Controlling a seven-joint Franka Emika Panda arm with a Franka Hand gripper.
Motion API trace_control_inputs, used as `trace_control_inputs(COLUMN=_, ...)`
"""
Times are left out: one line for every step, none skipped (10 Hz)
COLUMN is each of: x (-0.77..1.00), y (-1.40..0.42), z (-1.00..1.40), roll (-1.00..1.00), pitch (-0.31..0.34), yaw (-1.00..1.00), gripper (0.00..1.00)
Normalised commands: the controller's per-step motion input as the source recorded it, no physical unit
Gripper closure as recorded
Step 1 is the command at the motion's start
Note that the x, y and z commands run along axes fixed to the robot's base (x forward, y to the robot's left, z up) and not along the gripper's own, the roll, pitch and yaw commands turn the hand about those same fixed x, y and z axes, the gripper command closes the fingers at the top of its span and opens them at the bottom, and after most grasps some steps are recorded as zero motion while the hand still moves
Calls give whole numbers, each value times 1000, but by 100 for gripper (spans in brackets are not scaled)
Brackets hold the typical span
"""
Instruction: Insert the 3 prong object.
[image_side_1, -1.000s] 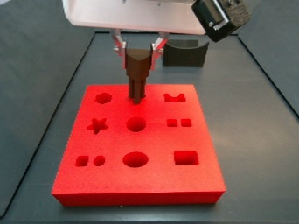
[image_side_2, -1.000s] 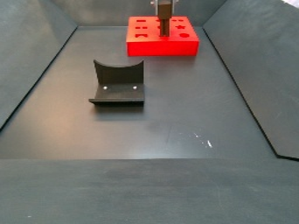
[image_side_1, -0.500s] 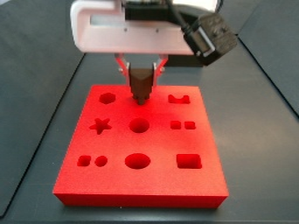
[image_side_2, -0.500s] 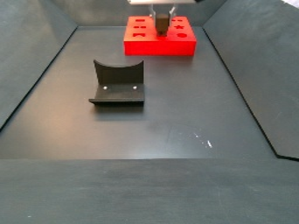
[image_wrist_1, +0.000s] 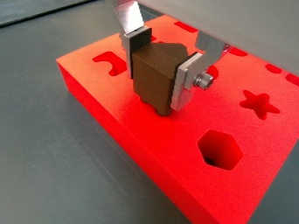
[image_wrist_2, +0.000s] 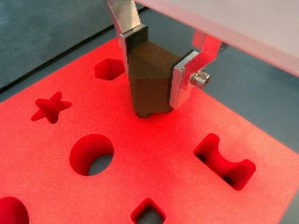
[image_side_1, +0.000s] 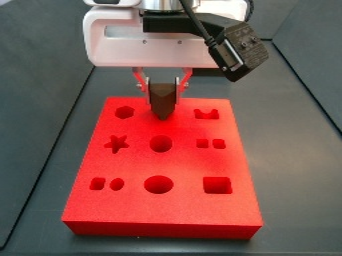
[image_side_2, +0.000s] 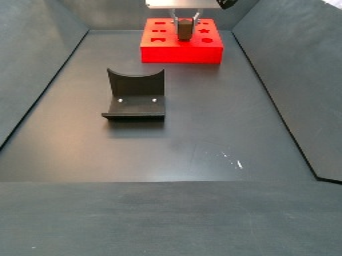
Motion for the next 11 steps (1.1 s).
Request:
trace_control_inputs(x=0, y=-51, z=0, roll=49, pitch=14, yaw=0, gripper=100)
trace_control_inputs(x=14, y=-63, z=0, roll=23, pitch=13, yaw=0, gripper=100)
trace_control_inputs(x=111, y=0, z=-191, roll=146, pitch=119, yaw=-149, gripper=100)
trace_control_inputs(x=106, y=0, z=-443, roll=194, pitch=184, yaw=-334, gripper=100)
trace_control_inputs(x=0, y=0, z=-509, roll=137, pitch=240, yaw=-400, gripper=100)
trace_control_inputs(x=169, y=0, z=-357, roll=63, pitch=359, yaw=-391, gripper=100)
trace_control_inputs(x=114, y=0, z=-329, roll=83, pitch=351, yaw=-474, gripper=100)
trace_control_inputs(x=129, y=0, z=-263, roll=84, pitch=291, yaw=-463, gripper=100)
trace_control_inputs(x=214, y=0, z=-226, roll=43, pitch=230, yaw=-323, gripper=100)
trace_control_inputs(x=240, y=-43, z=-269, roll=49, pitch=220, yaw=-323, gripper=100)
trace_control_inputs(x=266, y=-97, z=-334, roll=14, pitch=179, yaw=-306, gripper=100)
